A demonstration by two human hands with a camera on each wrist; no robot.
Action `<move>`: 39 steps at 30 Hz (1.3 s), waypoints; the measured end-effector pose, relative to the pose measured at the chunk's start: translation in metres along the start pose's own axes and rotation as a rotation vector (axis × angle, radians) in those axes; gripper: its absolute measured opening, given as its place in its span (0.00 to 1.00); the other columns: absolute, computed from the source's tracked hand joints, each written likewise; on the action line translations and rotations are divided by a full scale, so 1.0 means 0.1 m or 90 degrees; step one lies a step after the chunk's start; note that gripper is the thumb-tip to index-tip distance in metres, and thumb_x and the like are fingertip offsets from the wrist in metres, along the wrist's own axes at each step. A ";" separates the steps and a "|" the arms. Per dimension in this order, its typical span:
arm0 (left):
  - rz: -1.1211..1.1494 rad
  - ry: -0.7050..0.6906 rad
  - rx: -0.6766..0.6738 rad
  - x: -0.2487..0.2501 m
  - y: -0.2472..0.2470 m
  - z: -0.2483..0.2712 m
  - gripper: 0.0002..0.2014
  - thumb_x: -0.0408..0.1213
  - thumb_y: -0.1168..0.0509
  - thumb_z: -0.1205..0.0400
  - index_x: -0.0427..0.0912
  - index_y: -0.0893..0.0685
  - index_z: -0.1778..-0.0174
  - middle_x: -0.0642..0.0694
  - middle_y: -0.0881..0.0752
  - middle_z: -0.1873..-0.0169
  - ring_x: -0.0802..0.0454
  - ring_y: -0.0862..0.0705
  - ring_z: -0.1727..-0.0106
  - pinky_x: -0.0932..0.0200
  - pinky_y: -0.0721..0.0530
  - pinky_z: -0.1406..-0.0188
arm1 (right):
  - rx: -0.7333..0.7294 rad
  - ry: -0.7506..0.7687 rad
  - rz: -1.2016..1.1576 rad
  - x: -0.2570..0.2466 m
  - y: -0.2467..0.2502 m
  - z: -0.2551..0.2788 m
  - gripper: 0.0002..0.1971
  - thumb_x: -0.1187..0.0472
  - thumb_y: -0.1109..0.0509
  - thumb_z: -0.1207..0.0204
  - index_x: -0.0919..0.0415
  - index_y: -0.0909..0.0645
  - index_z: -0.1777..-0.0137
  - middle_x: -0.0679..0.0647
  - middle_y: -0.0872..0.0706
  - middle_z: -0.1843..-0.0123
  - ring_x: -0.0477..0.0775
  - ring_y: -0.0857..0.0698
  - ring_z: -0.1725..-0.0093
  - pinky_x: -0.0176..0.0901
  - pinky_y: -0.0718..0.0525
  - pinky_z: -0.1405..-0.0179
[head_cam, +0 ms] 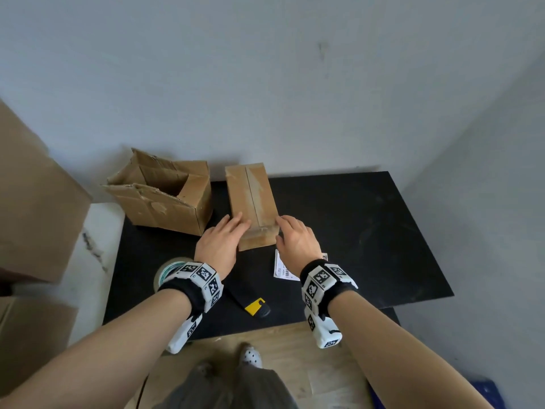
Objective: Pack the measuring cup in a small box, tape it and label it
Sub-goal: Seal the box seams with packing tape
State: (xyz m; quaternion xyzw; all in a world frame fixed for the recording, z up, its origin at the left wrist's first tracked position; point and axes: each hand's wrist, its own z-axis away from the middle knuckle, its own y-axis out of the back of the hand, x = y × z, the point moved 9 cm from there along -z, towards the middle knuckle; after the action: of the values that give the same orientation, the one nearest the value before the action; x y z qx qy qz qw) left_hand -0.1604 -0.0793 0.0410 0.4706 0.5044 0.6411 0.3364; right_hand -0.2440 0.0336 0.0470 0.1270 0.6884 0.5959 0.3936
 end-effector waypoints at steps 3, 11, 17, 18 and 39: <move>-0.003 0.018 -0.009 -0.06 0.04 -0.03 0.35 0.23 0.38 0.22 0.53 0.38 0.21 0.50 0.42 0.18 0.47 0.45 0.18 0.50 0.35 0.23 | 0.019 0.016 -0.030 0.00 -0.04 -0.01 0.24 0.65 0.38 0.20 0.65 0.31 0.24 0.59 0.26 0.26 0.59 0.28 0.27 0.52 0.28 0.30; 0.077 0.091 -0.049 -0.03 -0.07 0.04 0.38 0.30 0.38 0.20 0.42 0.52 0.17 0.45 0.53 0.17 0.50 0.53 0.17 0.52 0.48 0.18 | -0.025 -0.045 -0.137 0.04 -0.10 -0.03 0.27 0.67 0.43 0.19 0.60 0.41 0.19 0.56 0.34 0.20 0.54 0.33 0.22 0.49 0.30 0.25; 0.345 0.239 -0.086 -0.05 -0.30 0.16 0.44 0.25 0.40 0.19 0.50 0.66 0.19 0.49 0.52 0.17 0.47 0.42 0.19 0.46 0.34 0.23 | -0.118 -0.156 -0.234 0.14 -0.25 -0.05 0.34 0.69 0.46 0.20 0.50 0.53 0.17 0.59 0.19 0.36 0.58 0.16 0.49 0.47 0.16 0.50; 0.372 0.256 -0.092 -0.06 -0.32 0.16 0.45 0.25 0.41 0.19 0.52 0.67 0.19 0.48 0.49 0.17 0.46 0.40 0.19 0.45 0.34 0.23 | -0.122 -0.169 -0.249 0.16 -0.28 -0.06 0.34 0.70 0.47 0.20 0.49 0.54 0.17 0.60 0.19 0.37 0.58 0.16 0.51 0.49 0.16 0.50; 0.287 0.120 0.096 -0.31 0.05 -0.19 0.20 0.48 0.30 0.24 0.47 0.16 0.37 0.46 0.29 0.24 0.49 0.31 0.23 0.50 0.29 0.26 | -0.004 -0.009 -0.213 0.19 -0.03 -0.44 0.20 0.49 0.26 0.27 0.53 0.16 0.37 0.48 0.21 0.42 0.45 0.24 0.47 0.40 0.22 0.46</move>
State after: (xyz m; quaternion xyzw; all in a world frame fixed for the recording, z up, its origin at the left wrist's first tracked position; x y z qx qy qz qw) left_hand -0.1675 -0.1148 0.0365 0.5332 0.4622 0.7015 0.1000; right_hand -0.2862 0.0134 0.0356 0.0140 0.6954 0.5231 0.4925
